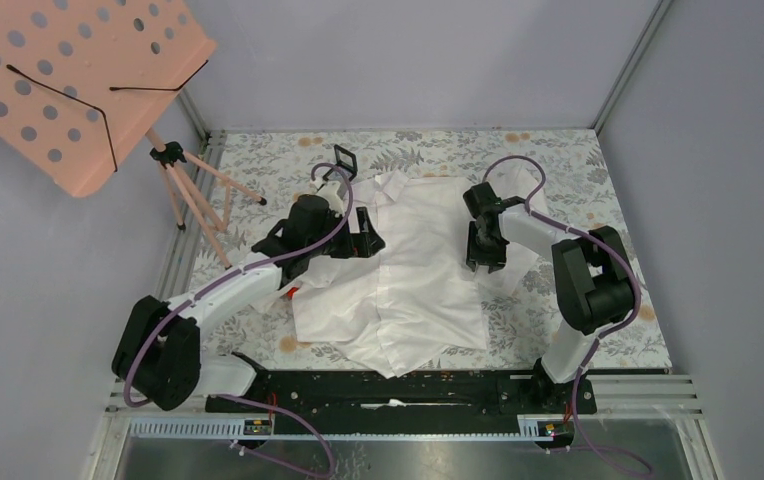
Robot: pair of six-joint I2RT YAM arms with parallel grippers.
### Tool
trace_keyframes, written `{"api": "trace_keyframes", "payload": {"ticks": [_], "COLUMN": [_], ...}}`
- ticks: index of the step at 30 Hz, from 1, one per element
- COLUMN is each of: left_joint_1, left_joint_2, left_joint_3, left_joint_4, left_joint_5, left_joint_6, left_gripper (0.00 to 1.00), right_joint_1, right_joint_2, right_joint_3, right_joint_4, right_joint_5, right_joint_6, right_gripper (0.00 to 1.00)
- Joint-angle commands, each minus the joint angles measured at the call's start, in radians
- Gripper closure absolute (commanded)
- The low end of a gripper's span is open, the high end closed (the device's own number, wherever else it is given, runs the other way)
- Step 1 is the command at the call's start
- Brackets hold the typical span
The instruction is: Pin the brooch onto the clothing
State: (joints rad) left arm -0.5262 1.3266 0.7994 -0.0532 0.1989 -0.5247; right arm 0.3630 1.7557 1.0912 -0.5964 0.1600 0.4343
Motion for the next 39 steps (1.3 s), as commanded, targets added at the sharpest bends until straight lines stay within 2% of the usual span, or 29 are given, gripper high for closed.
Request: {"api": "trace_keyframes", "payload": {"ticks": [1,5,11,19,24,30,33,37,39], "left_joint_1": [0.013,0.021,0.031,0.054,0.063,0.070,0.072,0.074,0.076], "left_joint_2": [-0.072,-0.100,-0.118,-0.158,-0.170,-0.170,-0.164,-0.164,-0.162], "left_joint_3": [0.022,0.018,0.013,0.001,0.004,-0.001,-0.009,-0.012,-0.014], "left_joint_4": [-0.001,-0.007,-0.017,-0.033,-0.042,-0.038,-0.023,-0.011,-0.009], "left_joint_5": [-0.020,-0.017,-0.003,0.000,0.005,0.004,0.010,0.015,0.015], "left_joint_6": [0.008,0.010,0.012,0.016,0.017,0.017,0.006,0.001,-0.002], "left_gripper": [0.04,0.04,0.04,0.04,0.04,0.04,0.04,0.04,0.04], "right_joint_1": [0.004,0.005,0.017,0.056,0.067,0.062,0.033,-0.061,-0.134], "right_joint_2": [-0.022,-0.056,-0.067,-0.077,-0.124,-0.247,-0.313,-0.384,-0.417], "right_joint_3": [-0.008,-0.049,-0.063,-0.136,-0.128,-0.078,-0.056,-0.076,-0.086], "right_joint_4": [-0.022,0.010,0.043,0.122,0.084,-0.056,-0.113,-0.120,-0.116], "right_joint_5": [0.004,-0.051,0.003,-0.016,0.022,0.187,0.243,0.235,0.208], "right_joint_6": [0.029,0.067,0.119,0.191,0.192,0.150,0.120,0.089,0.068], "right_gripper": [0.53,0.54,0.55,0.72,0.76,0.77,0.81,1.00,1.00]}}
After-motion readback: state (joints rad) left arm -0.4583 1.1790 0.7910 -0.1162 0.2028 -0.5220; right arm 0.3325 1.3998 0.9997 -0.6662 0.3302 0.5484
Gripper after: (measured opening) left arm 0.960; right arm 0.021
